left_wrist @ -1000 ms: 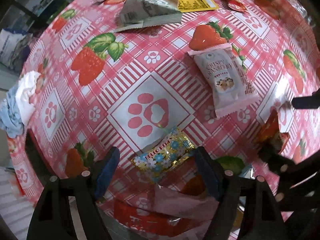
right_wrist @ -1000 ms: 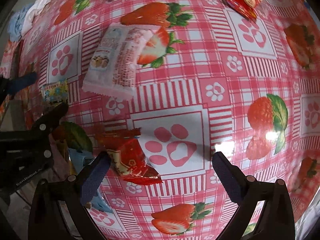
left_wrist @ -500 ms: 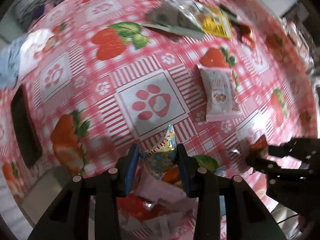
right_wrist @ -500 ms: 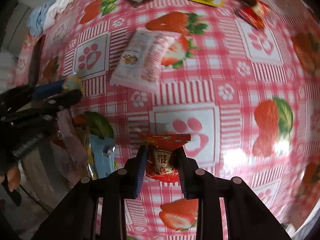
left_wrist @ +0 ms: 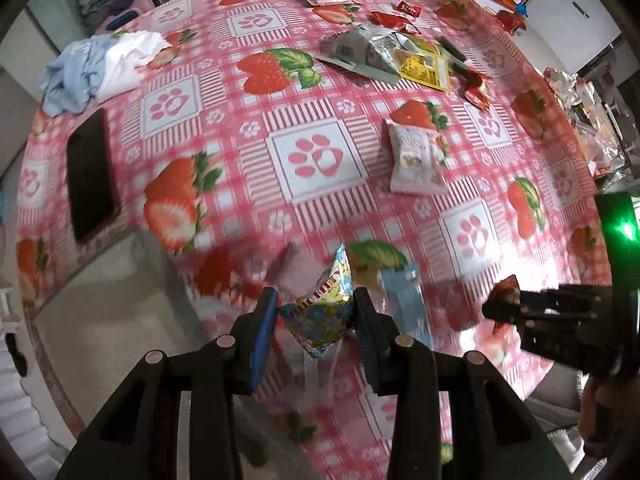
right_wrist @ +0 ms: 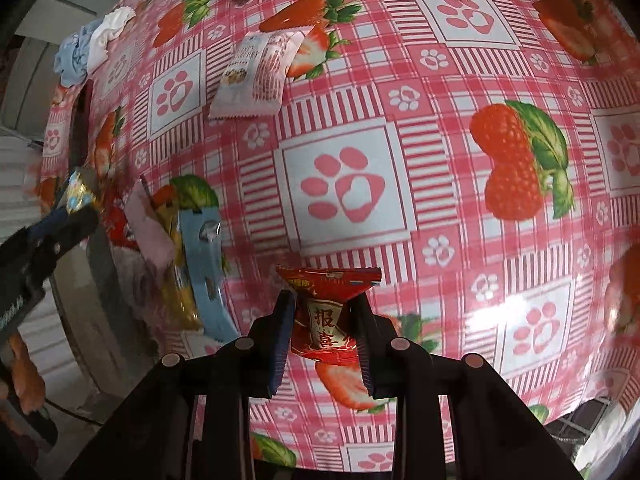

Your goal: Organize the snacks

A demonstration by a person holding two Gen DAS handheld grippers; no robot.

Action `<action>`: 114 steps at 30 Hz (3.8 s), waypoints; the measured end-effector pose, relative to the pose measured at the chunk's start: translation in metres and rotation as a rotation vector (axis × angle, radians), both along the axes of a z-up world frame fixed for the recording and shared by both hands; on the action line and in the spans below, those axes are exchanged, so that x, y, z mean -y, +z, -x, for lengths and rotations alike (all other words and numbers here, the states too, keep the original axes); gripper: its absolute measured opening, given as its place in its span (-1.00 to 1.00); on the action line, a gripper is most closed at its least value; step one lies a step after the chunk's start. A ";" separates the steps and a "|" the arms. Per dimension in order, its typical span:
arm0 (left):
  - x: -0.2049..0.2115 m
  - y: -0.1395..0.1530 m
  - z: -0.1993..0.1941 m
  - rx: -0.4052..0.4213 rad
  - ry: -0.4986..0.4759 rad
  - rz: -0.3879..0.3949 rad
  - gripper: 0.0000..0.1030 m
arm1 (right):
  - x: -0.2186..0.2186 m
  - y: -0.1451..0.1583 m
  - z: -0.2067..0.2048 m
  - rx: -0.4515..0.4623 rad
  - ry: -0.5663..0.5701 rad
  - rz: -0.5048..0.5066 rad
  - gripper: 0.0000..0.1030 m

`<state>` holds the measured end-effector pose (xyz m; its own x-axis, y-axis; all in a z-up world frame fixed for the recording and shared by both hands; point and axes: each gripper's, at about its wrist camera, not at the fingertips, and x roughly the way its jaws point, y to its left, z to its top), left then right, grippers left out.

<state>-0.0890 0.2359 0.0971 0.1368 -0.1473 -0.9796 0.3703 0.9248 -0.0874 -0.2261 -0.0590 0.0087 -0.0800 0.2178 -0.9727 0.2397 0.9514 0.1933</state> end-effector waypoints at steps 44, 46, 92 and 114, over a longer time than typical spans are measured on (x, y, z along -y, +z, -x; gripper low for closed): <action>-0.181 0.015 0.108 0.020 0.343 -0.051 -0.19 | -0.251 0.074 0.011 0.072 0.406 -0.064 -0.40; -0.182 0.014 0.108 0.020 0.343 -0.052 -0.19 | -0.255 0.075 0.012 0.072 0.415 -0.066 -0.40; -0.195 -0.010 0.120 -0.051 0.336 -0.135 0.41 | -0.306 0.032 0.033 -0.061 0.489 -0.122 -0.35; -0.124 0.016 0.065 -0.086 0.238 0.044 0.55 | -0.135 0.037 0.032 -0.037 0.046 -0.006 1.00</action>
<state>-0.1544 0.3595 0.1136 0.0890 -0.1638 -0.9825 0.1318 0.9797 -0.1514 -0.2577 0.0764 0.0462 -0.1262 0.2190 -0.9675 0.2030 0.9604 0.1909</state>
